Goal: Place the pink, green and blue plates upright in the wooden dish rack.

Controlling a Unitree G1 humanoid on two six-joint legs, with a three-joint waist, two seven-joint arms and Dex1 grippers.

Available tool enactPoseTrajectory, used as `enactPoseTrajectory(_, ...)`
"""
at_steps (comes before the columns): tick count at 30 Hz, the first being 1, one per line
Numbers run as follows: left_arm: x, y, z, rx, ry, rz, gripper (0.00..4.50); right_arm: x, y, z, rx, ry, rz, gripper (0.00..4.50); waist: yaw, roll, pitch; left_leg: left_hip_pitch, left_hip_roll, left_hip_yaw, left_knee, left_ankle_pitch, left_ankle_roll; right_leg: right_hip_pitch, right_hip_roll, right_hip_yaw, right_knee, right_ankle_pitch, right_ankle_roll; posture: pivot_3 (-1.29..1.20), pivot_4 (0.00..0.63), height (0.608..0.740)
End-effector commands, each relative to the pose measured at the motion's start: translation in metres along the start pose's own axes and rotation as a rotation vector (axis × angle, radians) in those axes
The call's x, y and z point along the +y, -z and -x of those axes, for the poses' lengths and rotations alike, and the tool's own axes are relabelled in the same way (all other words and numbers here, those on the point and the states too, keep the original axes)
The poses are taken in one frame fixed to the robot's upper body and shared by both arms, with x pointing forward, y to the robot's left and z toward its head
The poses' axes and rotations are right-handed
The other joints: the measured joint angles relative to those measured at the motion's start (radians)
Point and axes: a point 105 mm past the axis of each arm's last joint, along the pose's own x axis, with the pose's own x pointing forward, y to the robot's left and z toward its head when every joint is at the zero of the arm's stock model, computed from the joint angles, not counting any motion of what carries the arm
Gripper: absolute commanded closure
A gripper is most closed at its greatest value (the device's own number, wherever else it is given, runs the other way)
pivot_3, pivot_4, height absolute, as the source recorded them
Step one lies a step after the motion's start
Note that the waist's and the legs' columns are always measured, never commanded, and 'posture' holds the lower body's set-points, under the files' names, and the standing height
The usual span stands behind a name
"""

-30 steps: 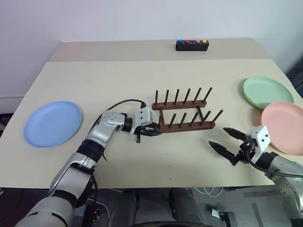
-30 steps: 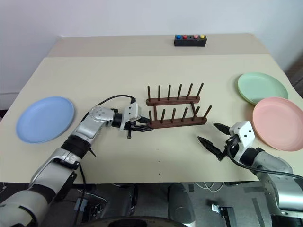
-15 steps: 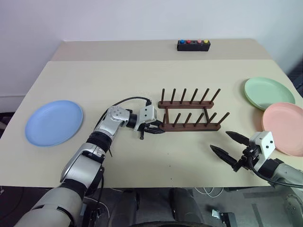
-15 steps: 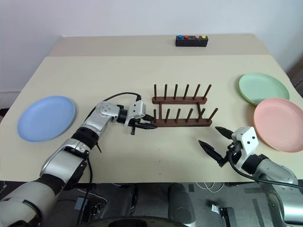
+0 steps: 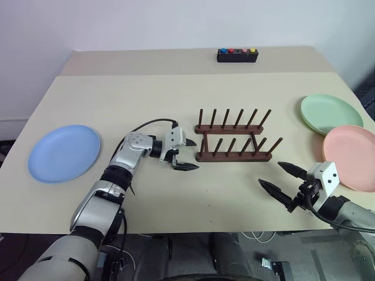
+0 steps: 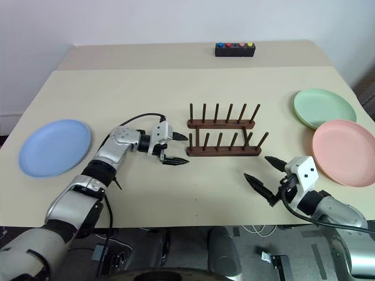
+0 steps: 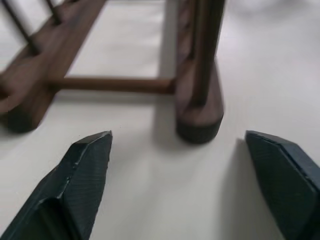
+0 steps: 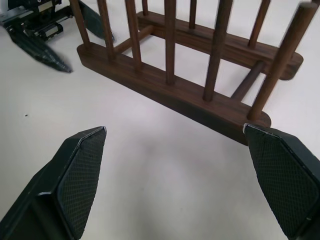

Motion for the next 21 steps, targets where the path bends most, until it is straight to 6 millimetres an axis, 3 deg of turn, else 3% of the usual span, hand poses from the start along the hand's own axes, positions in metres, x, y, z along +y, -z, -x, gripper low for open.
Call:
enactPoseTrajectory(1, -0.006, -0.006, 0.034, -0.034, -0.098, -0.001, 0.89, 0.007, -0.005, 0.002, -0.007, 0.014, 0.025, 0.79, -0.006, 0.000, 0.000, 0.000, 0.000, 0.000, 0.000, 0.000, 0.000, -0.001, 0.000, 0.000, 0.000, 0.000, 0.000, 0.00, 0.150, 0.740)
enactPoseTrajectory(5, -0.034, 0.000, 0.054, 0.006, -0.128, 0.070, 2.95, 0.017, -0.003, -0.001, -0.005, 0.019, 0.034, 2.86, 0.000, 0.001, 0.000, -0.001, 0.001, 0.000, -0.002, 0.000, 0.000, -0.002, 0.000, 0.000, 0.001, 0.000, -0.001, 0.00, 0.150, 0.740)
enactPoseTrajectory(8, -0.061, -0.010, 0.058, -0.014, -0.116, 0.125, 4.45, 0.023, -0.003, -0.005, 0.002, 0.032, 0.035, 4.36, 0.003, 0.001, 0.000, -0.001, 0.001, 0.000, 0.000, 0.000, 0.000, -0.001, 0.000, 0.000, 0.000, -0.002, -0.004, 0.00, 0.150, 0.740)
enactPoseTrajectory(15, -0.089, -0.027, 0.033, -0.022, -0.081, 0.183, 4.50, 0.007, 0.010, -0.016, 0.099, 0.147, 0.116, 4.48, 0.005, 0.000, 0.000, -0.003, 0.001, -0.001, 0.002, 0.000, 0.000, -0.001, -0.001, -0.001, 0.000, -0.002, -0.005, 0.00, 0.150, 0.740)
enactPoseTrajectory(21, -0.080, -0.034, 0.006, -0.047, -0.140, 0.170, 4.50, -0.012, 0.018, -0.029, 0.162, 0.215, 0.166, 4.48, 0.004, 0.000, 0.000, -0.003, 0.001, 0.000, 0.001, 0.000, 0.000, -0.002, 0.000, -0.001, 0.000, -0.002, -0.005, 0.00, 0.150, 0.740)
